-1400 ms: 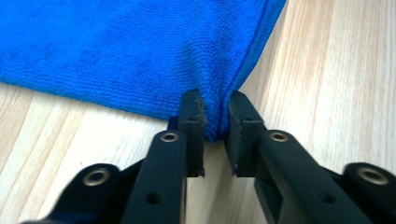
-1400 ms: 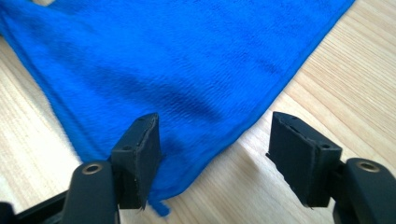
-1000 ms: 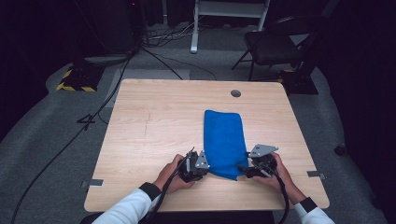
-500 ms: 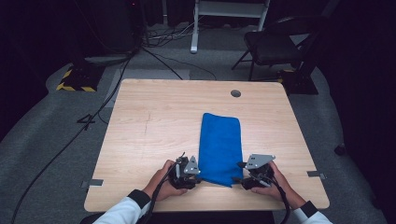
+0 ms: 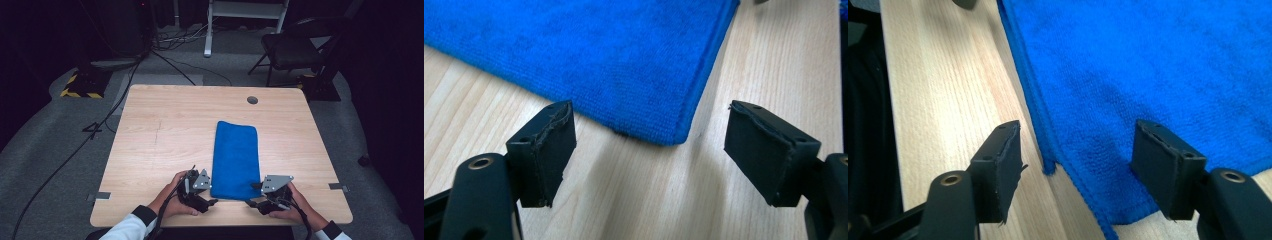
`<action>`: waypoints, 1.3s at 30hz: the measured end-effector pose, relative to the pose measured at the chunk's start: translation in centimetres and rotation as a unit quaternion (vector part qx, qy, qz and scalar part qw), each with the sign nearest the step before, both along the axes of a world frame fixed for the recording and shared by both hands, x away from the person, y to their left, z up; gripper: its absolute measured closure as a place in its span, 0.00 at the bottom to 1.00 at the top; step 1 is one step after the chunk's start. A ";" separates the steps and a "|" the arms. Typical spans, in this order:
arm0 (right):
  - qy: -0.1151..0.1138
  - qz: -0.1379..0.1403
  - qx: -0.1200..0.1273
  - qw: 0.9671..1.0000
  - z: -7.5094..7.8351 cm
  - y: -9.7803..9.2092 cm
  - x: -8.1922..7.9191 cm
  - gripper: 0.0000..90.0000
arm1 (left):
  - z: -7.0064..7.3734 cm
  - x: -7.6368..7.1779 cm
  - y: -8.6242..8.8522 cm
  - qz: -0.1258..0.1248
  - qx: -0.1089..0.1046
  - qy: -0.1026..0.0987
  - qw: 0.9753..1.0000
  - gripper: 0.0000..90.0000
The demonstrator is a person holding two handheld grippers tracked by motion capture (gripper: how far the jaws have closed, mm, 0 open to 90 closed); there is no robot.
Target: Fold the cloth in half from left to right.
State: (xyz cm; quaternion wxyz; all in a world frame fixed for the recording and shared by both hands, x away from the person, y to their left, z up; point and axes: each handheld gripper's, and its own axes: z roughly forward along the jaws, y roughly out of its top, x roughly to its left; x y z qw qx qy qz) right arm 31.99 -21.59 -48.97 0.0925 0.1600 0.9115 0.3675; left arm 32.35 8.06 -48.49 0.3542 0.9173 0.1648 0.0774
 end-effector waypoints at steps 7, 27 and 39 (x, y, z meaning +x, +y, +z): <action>0.003 -0.005 -0.002 1.000 -0.5 0.0 0.4 0.48 | -0.4 0.5 -0.1 -0.007 0.003 0.003 1.000 0.21; -0.021 -0.030 -0.014 0.999 -0.3 -0.5 2.0 0.92 | -1.3 2.4 -1.9 -0.018 0.000 0.002 1.000 0.28; -0.007 -0.012 -0.011 1.000 -0.2 -0.9 1.8 0.89 | -0.8 2.0 -1.9 -0.055 0.000 -0.004 0.998 0.80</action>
